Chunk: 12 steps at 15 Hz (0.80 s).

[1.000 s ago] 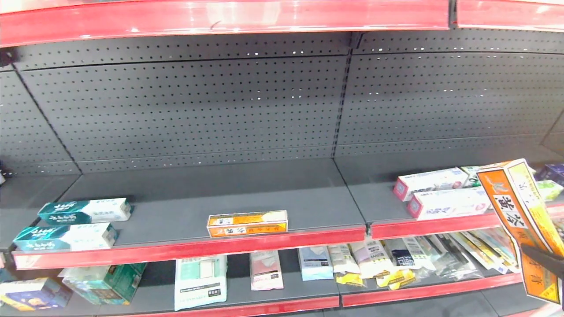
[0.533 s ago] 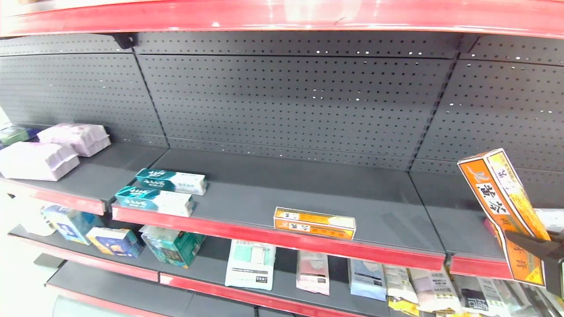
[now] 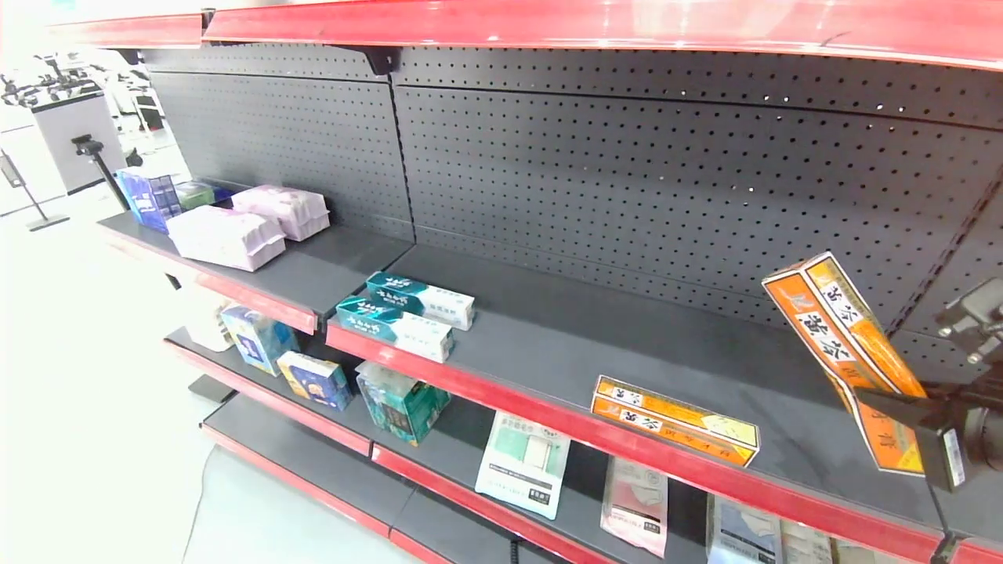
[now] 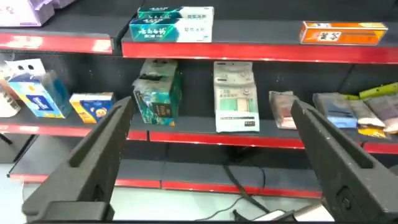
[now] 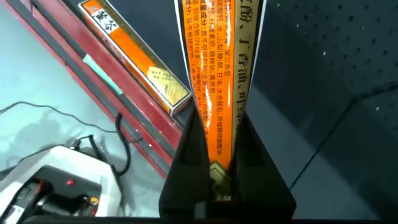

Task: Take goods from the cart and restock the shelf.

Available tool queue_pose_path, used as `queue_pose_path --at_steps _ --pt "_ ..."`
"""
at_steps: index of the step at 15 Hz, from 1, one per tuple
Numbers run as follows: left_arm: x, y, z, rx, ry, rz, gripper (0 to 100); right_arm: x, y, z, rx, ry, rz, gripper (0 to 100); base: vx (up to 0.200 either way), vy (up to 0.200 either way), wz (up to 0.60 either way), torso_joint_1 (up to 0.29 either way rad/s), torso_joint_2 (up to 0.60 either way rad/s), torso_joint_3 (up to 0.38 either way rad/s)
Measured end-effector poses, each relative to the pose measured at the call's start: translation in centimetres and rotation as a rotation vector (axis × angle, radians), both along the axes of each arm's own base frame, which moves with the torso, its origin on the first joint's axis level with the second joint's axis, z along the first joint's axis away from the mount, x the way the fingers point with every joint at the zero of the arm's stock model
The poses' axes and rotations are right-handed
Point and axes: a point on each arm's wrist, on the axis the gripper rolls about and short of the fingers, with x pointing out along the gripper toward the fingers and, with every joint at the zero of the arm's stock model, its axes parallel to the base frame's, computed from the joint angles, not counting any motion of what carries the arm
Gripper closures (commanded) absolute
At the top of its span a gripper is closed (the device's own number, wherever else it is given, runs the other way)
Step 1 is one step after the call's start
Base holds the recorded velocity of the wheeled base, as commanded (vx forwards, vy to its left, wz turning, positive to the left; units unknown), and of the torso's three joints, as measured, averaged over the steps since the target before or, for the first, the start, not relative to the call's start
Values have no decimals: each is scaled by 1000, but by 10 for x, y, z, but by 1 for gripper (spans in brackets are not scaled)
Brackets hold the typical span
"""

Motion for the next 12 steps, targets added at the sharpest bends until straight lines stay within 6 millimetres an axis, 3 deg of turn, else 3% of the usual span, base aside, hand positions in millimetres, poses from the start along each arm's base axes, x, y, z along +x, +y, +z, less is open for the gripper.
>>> queue_pose_path --at_steps 4,6,12 --pt "7 -2 -11 -12 -21 -3 0 49 4 -6 -51 -18 44 100 0 0 0 0 0 0" --pt "8 -2 -12 -9 -16 1 0 76 0 -12 -164 -15 130 100 0 0 0 0 0 0" --pt "8 -3 -12 -4 -17 3 0 121 -16 -41 -302 73 198 100 0 0 0 0 0 0"
